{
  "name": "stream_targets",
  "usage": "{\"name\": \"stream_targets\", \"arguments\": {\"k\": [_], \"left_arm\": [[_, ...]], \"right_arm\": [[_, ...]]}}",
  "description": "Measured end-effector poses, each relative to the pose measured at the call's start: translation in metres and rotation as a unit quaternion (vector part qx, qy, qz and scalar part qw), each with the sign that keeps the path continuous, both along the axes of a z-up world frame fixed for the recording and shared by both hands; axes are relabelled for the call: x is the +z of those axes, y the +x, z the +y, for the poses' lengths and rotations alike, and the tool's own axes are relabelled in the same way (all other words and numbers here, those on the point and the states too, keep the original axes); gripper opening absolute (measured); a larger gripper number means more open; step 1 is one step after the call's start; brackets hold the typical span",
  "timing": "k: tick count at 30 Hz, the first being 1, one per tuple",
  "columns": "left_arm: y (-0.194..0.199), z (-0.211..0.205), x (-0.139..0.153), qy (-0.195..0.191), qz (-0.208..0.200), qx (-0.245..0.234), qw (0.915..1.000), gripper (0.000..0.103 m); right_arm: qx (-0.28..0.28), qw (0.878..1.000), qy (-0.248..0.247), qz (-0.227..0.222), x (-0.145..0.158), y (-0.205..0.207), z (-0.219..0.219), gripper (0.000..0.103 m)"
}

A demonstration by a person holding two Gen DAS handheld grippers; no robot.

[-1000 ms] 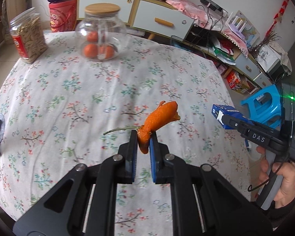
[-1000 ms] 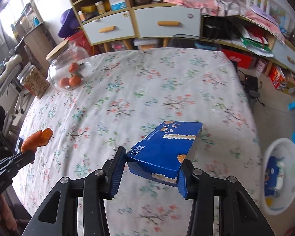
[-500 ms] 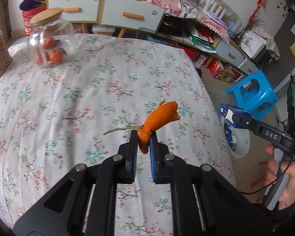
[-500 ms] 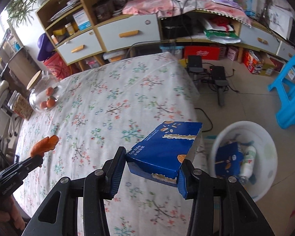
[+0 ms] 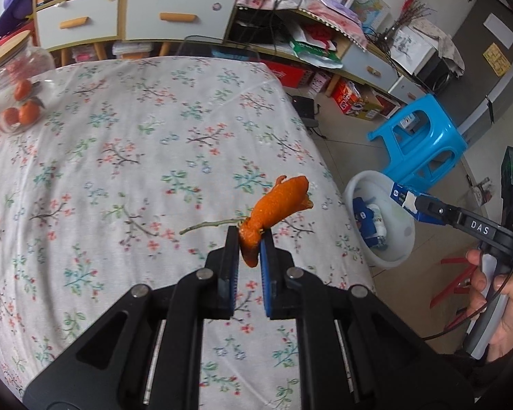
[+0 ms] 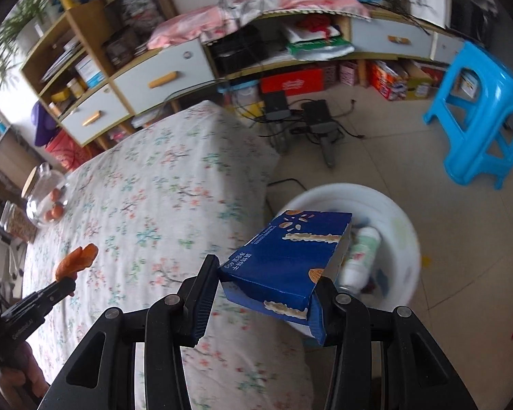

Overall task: Collect trash
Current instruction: 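Carry the carrot toy and blue carton to the bucket and release both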

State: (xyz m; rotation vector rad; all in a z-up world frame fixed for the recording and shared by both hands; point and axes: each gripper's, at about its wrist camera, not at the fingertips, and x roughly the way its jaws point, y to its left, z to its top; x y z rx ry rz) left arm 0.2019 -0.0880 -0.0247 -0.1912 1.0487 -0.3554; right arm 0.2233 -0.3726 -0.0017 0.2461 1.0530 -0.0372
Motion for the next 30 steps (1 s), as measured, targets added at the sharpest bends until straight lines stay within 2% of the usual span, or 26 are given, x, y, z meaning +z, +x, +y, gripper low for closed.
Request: {"name": "stream_targets", "arguments": {"k": [4, 6, 7, 8, 17, 30], "left_arm": [[0.000, -0.022, -0.002, 0.001, 0.001, -0.019, 0.9998, 0.013], [-0.002, -0.031, -0.003, 0.000, 0.002, -0.027, 0.9996, 0.013], [-0.003, -0.036, -0.003, 0.000, 0.003, -0.032, 0.9995, 0.013], [-0.004, -0.042, -0.004, 0.001, 0.004, -0.039, 0.9992, 0.013], [-0.004, -0.103, -0.012, 0.019, 0.006, -0.100, 0.9948, 0.013], [0.011, -0.182, -0.019, 0.029, 0.001, -0.167, 0.9856, 0.013]], "right_arm": [[-0.027, 1.000, 0.004, 0.005, -0.008, -0.008, -0.029, 0.048], [-0.040, 0.999, 0.010, 0.009, -0.012, -0.010, -0.046, 0.057], [-0.048, 0.999, 0.013, 0.012, -0.014, -0.012, -0.053, 0.068], [-0.055, 0.998, 0.016, 0.014, -0.015, -0.013, -0.060, 0.074], [-0.106, 0.994, 0.034, 0.000, -0.004, -0.043, -0.118, 0.074], [-0.119, 0.993, 0.018, -0.006, 0.006, -0.063, -0.140, 0.074]]}}
